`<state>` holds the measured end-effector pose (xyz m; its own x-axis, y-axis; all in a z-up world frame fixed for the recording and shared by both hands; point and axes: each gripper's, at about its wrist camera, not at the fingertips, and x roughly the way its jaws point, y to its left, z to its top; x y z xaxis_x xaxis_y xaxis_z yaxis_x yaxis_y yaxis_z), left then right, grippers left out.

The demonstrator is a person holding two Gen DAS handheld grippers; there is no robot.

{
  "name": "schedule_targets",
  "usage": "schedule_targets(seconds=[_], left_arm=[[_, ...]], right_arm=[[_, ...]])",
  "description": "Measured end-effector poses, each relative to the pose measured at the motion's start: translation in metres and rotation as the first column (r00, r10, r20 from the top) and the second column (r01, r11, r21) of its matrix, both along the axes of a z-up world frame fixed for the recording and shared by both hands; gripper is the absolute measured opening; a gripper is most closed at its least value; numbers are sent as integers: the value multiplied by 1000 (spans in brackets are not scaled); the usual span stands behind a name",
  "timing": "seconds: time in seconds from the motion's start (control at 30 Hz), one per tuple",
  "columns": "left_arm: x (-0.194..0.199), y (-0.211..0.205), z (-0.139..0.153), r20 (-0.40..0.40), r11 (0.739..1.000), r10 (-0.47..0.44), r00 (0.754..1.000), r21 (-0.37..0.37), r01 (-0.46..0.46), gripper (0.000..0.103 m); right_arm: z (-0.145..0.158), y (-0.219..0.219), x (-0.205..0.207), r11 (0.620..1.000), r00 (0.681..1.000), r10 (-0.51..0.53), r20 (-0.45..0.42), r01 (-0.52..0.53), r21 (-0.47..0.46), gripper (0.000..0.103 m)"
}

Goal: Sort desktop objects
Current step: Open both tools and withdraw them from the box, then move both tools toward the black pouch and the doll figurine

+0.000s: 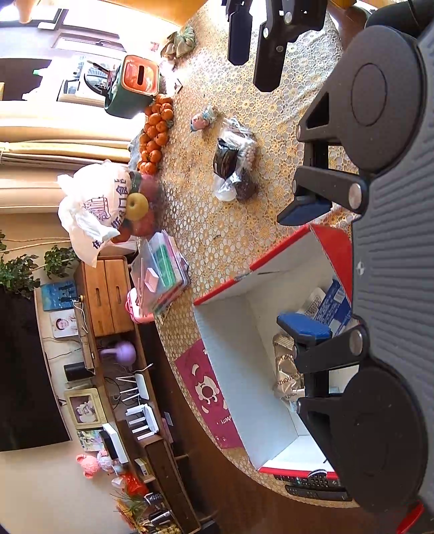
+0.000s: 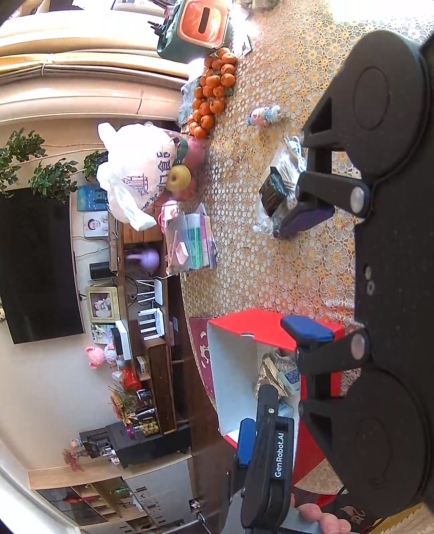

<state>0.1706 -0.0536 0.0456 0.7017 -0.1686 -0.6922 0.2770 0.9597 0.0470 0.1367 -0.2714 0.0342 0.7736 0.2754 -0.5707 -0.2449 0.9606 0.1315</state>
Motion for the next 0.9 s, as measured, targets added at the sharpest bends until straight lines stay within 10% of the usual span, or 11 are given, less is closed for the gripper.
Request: schedule_targets(seconds=[0.9], left_arm=[[10,-111,-42,-2,989,-136,991,-63,136,80]], right_arm=[[-26,-108,21,991,991,-131,16,131,-33,78]])
